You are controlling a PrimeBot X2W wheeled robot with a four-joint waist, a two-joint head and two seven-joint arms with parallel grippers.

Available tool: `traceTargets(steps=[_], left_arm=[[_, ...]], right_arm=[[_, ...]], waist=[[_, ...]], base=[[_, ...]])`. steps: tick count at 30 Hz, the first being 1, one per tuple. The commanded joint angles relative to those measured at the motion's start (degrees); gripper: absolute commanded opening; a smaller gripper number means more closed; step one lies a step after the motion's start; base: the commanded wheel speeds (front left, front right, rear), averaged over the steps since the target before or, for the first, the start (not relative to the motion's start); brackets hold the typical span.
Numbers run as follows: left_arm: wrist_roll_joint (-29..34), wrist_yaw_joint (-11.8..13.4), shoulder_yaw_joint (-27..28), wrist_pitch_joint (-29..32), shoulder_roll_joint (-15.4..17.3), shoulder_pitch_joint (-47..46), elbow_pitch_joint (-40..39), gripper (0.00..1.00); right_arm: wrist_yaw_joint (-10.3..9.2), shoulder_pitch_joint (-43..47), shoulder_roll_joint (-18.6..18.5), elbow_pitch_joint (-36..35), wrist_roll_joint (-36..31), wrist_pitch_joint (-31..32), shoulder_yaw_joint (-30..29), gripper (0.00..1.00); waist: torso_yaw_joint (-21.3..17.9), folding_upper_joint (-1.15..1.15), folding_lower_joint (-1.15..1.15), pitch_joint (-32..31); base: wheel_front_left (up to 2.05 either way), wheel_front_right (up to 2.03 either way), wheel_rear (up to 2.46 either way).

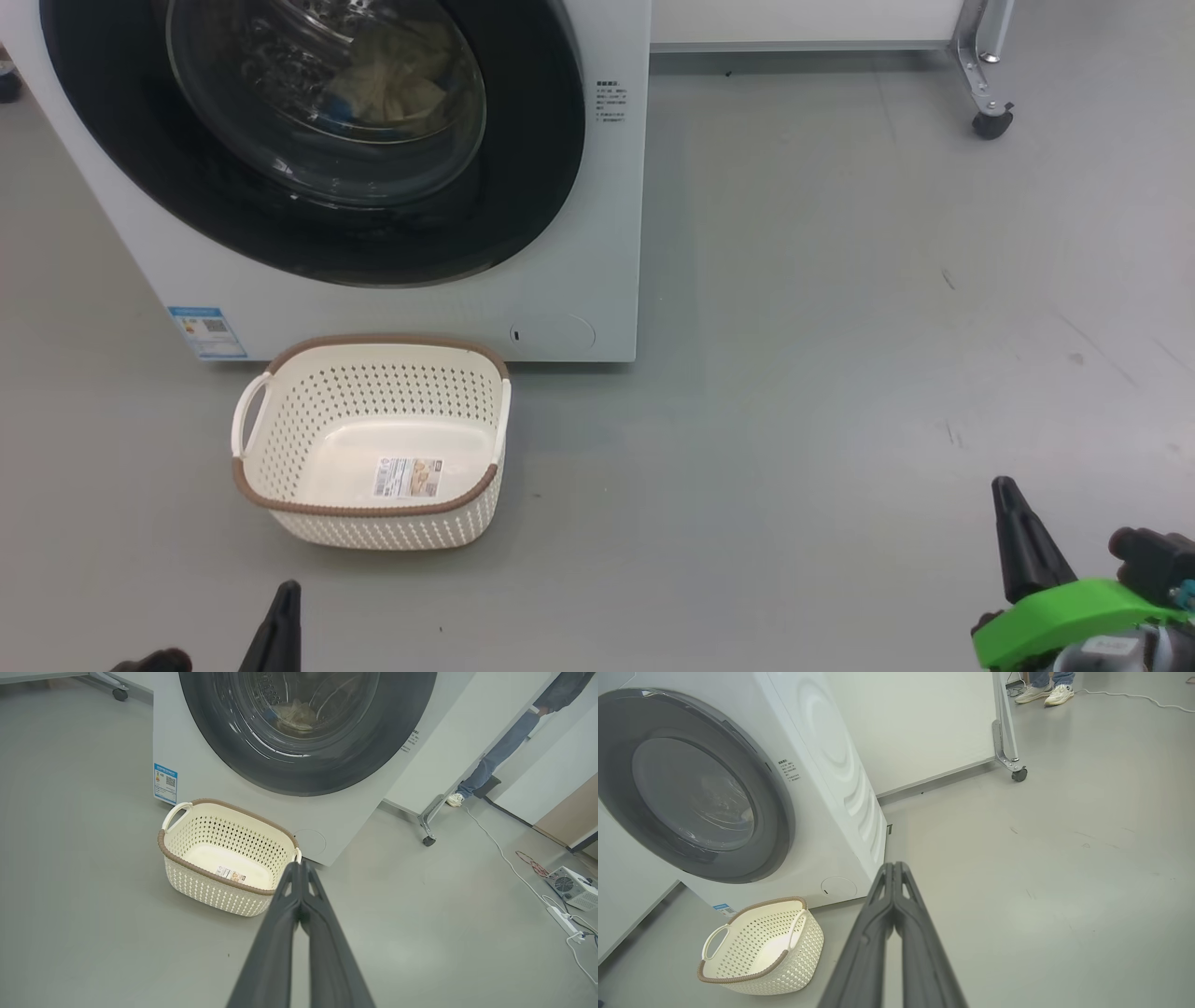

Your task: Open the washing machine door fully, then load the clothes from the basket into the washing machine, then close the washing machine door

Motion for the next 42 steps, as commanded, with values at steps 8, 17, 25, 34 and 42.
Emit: traceTargets(steps=[8, 17, 25, 34, 42], left_arm=[[-5.4, -0.1, 2.1, 1.5, -0.1, -3.4, -1.6, 0.00], [-10.2, -0.1, 3.2, 2.9, -0.7, -4.1, -1.6, 0.00], [-14.0, -0.1, 4.0, 4.0, -1.1, -4.7, -1.5, 0.00], [-19.3, -0.2, 5.2, 5.7, -1.8, -5.4, -1.5, 0.00], [-23.6, -0.2, 6.2, 7.0, -2.3, -6.1, -1.5, 0.00]], right_arm=[[-0.04, -3.5, -0.5, -2.4, 6.8, 1.7, 0.0, 0.00], [-0.05, -3.9, -0.6, -2.7, 12.8, 3.2, 0.1, 0.00], [-0.06, -4.2, -0.7, -2.9, 17.4, 4.4, 0.1, 0.00], [-0.08, -4.7, -0.7, -3.2, 24.1, 6.1, 0.2, 0.00], [-0.09, -5.0, -0.8, -3.4, 29.4, 7.4, 0.2, 0.00]], waist=[[-0.1, 0.00, 0.00, 0.2], [-0.3, 0.00, 0.00, 0.3], [-0.4, 0.00, 0.00, 0.5], [-0.5, 0.00, 0.00, 0.6], [-0.6, 0.00, 0.00, 0.8]], base=[[0.00, 0.00, 0.00], [0.00, 0.00, 0.00], [0.00, 0.00, 0.00], [0.00, 0.00, 0.00], [0.00, 0.00, 0.00]])
